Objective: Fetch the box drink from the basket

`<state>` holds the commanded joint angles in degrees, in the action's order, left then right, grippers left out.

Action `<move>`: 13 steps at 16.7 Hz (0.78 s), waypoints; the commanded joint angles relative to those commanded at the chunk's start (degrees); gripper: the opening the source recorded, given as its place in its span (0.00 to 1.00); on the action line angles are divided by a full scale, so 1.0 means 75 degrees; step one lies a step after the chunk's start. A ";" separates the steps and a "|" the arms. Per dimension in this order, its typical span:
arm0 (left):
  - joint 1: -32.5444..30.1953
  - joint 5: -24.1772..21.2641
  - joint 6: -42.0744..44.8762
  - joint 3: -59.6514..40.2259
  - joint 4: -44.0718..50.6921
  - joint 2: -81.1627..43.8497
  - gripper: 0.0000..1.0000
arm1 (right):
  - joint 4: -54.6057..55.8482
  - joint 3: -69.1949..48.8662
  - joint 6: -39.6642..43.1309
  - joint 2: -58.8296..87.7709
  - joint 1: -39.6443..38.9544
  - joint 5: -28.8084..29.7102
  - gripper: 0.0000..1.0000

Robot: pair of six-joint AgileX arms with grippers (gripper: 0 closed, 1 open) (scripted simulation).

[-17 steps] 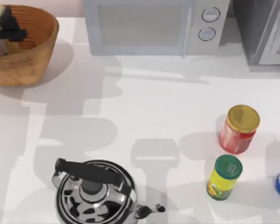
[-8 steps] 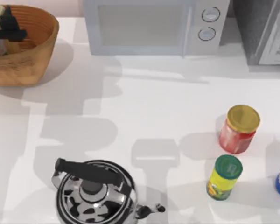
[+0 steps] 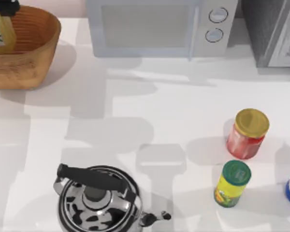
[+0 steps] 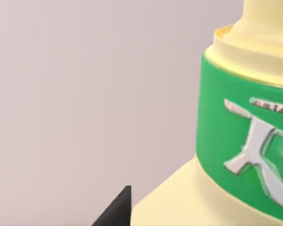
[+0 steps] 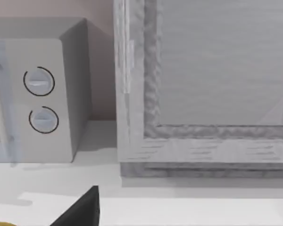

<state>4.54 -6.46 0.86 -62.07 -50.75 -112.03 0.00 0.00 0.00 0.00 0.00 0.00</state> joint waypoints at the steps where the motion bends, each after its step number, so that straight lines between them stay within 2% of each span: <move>1: -0.0001 0.0004 0.0002 -0.0157 0.0337 0.0198 0.00 | 0.0000 0.0000 0.0000 0.0000 0.0000 0.0000 1.00; 8: -0.0002 0.0033 0.0013 -0.1039 0.2402 0.1347 0.00 | 0.0000 0.0000 0.0000 0.0000 0.0000 0.0000 1.00; 13: -0.0002 0.0036 0.0013 -0.1116 0.2603 0.1452 0.00 | 0.0000 0.0000 0.0000 0.0000 0.0000 0.0000 1.00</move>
<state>4.52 -6.18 0.96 -70.44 -31.23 -101.14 0.00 0.00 0.00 0.00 0.00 0.00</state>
